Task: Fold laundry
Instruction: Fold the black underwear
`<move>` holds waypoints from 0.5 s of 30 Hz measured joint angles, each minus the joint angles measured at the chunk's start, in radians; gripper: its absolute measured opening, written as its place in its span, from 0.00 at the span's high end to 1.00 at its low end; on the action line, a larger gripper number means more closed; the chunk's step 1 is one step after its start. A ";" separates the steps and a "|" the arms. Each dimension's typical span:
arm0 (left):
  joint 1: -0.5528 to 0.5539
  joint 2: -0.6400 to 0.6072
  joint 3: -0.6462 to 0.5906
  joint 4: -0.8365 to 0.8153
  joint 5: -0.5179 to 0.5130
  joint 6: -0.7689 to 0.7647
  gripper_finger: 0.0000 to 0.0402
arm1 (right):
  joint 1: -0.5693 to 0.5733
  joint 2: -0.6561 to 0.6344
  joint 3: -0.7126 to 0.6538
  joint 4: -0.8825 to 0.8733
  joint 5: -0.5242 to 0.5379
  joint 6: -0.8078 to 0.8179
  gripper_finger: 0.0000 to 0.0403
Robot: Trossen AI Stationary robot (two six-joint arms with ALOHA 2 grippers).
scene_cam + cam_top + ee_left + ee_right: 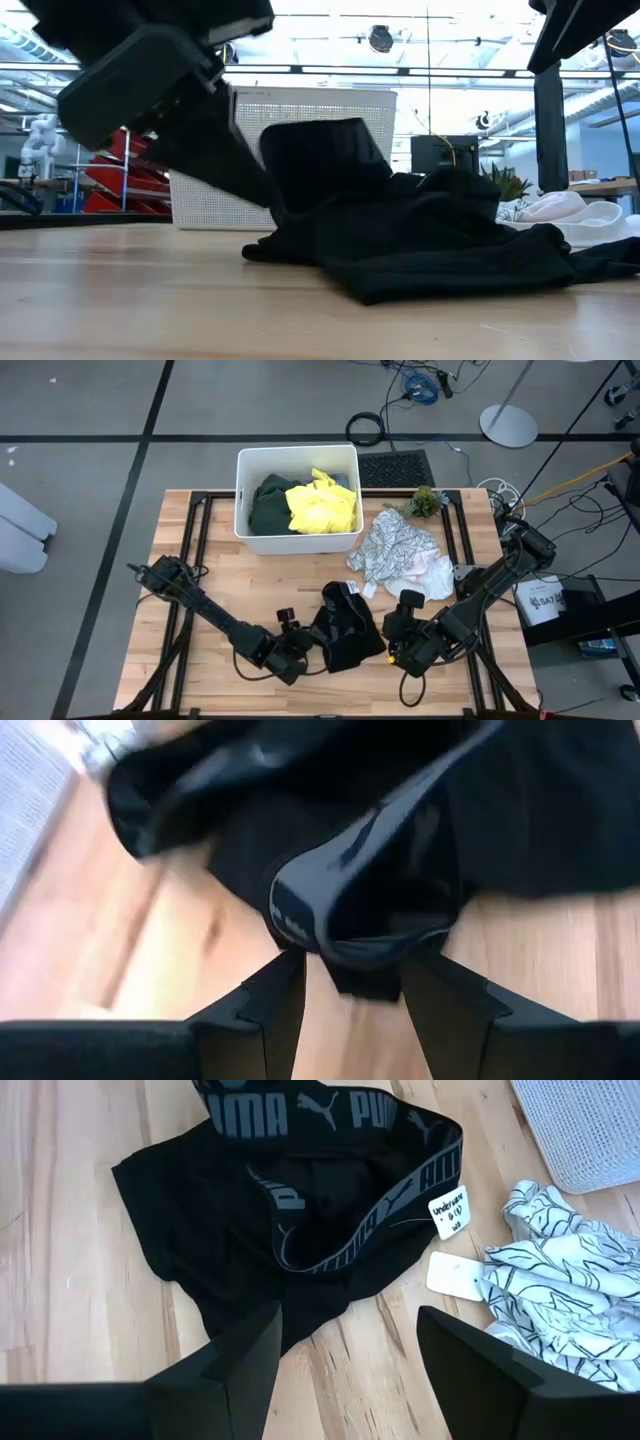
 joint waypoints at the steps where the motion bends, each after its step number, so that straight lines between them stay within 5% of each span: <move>1: -0.001 0.000 0.007 0.000 -0.016 0.006 0.57 | 0.000 0.000 0.000 0.000 0.000 0.000 0.46; 15: 0.051 -0.002 0.023 -0.025 -0.038 0.117 0.57 | 0.000 0.000 0.000 0.027 -0.006 -0.017 0.46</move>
